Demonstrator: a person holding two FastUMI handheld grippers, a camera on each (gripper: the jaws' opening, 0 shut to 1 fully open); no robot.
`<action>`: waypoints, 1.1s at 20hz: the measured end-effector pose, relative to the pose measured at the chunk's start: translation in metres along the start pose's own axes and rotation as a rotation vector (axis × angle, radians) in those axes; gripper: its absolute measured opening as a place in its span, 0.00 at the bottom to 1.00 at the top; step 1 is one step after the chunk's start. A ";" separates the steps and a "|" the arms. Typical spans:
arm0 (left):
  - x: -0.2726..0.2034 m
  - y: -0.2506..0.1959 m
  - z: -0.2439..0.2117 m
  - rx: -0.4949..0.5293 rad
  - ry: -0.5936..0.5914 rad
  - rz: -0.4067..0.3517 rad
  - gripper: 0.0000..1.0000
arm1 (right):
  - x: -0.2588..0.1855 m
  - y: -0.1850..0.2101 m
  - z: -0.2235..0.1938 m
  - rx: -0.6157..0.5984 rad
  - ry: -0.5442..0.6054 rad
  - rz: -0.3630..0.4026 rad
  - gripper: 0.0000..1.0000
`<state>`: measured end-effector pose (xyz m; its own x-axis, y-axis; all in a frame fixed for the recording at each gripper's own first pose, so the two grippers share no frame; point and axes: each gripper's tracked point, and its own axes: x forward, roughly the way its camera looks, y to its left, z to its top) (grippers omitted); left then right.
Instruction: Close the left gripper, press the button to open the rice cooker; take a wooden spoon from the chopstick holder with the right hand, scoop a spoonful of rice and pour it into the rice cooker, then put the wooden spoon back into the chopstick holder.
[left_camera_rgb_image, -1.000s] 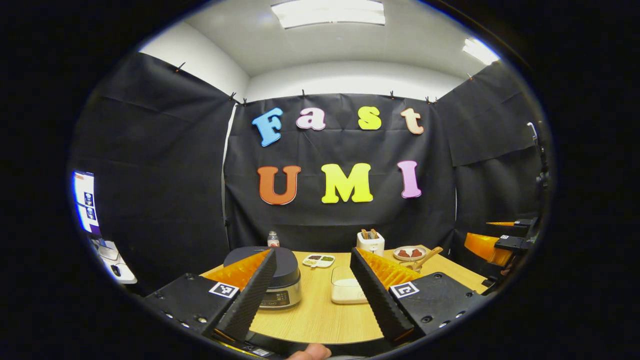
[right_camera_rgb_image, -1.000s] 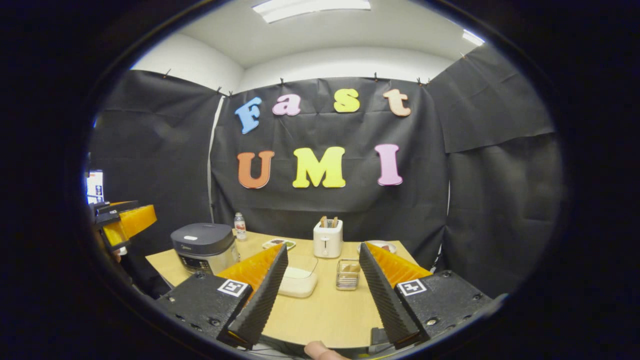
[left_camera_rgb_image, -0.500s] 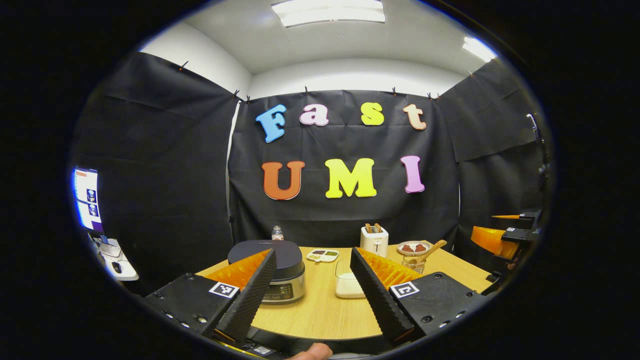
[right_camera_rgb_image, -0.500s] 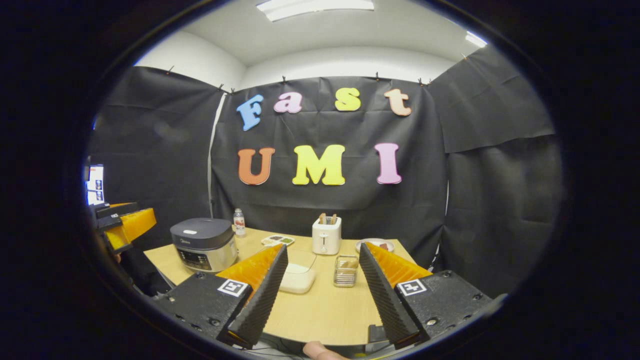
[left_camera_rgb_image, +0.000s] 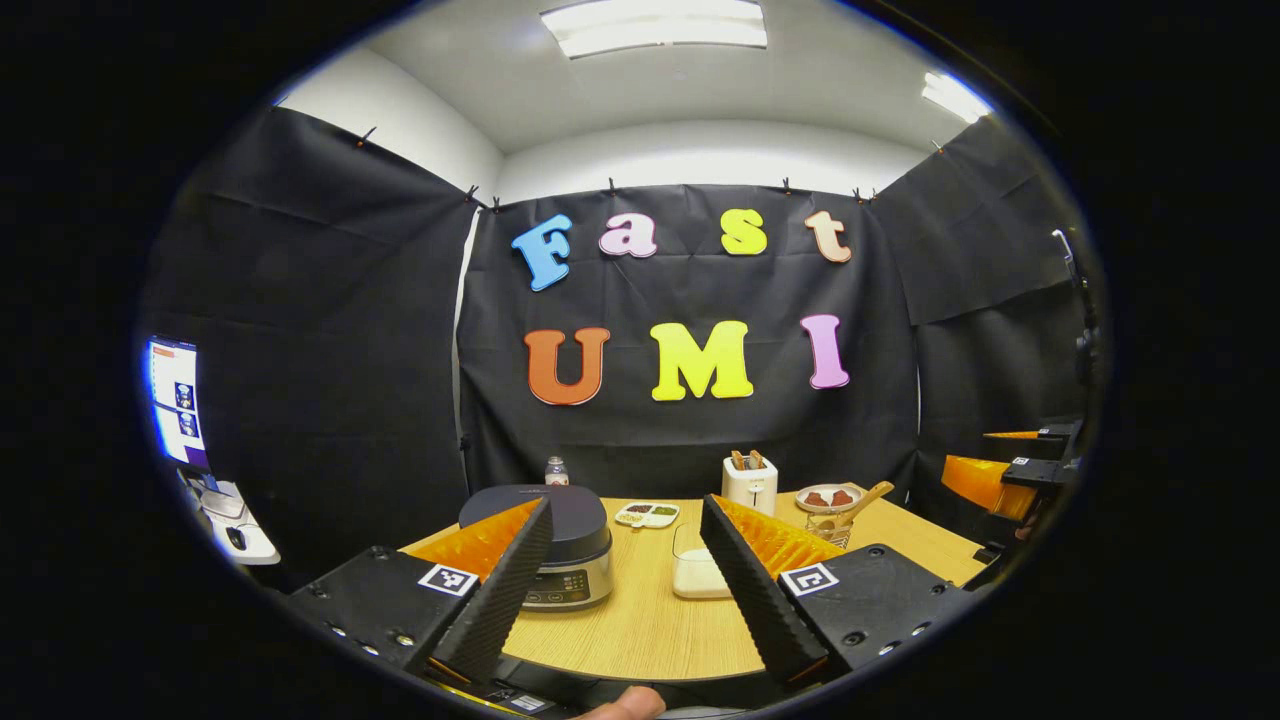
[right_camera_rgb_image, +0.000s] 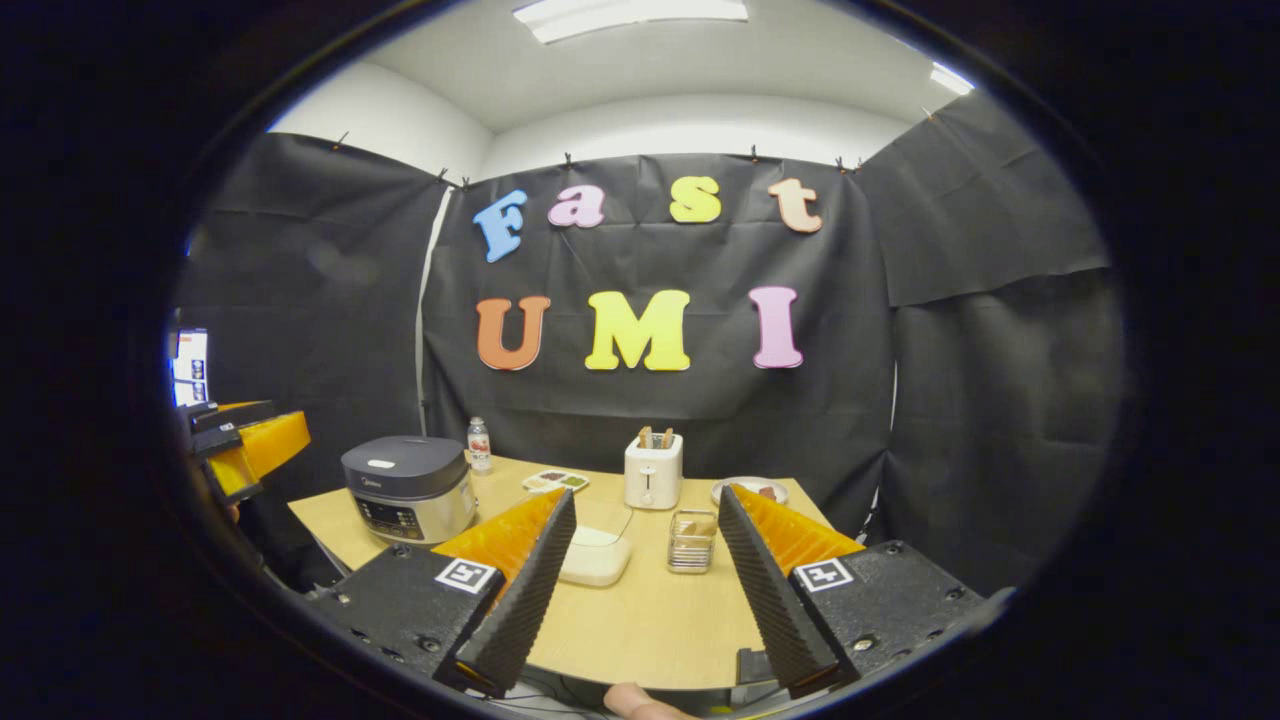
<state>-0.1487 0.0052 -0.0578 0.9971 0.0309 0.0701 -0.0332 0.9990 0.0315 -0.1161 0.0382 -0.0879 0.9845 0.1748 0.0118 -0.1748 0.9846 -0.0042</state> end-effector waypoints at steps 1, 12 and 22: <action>0.000 -0.001 0.000 0.000 0.001 -0.002 0.95 | 0.000 -0.001 -0.001 0.000 -0.001 0.000 0.91; 0.000 -0.008 0.000 0.002 0.004 -0.014 0.94 | -0.001 -0.002 0.000 -0.007 -0.002 0.001 0.91; 0.000 -0.007 -0.003 -0.007 0.004 -0.013 0.94 | 0.001 -0.004 -0.004 0.007 0.004 0.003 0.91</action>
<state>-0.1481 -0.0017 -0.0613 0.9976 0.0180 0.0661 -0.0198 0.9995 0.0255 -0.1141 0.0341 -0.0917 0.9841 0.1777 0.0076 -0.1777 0.9841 0.0029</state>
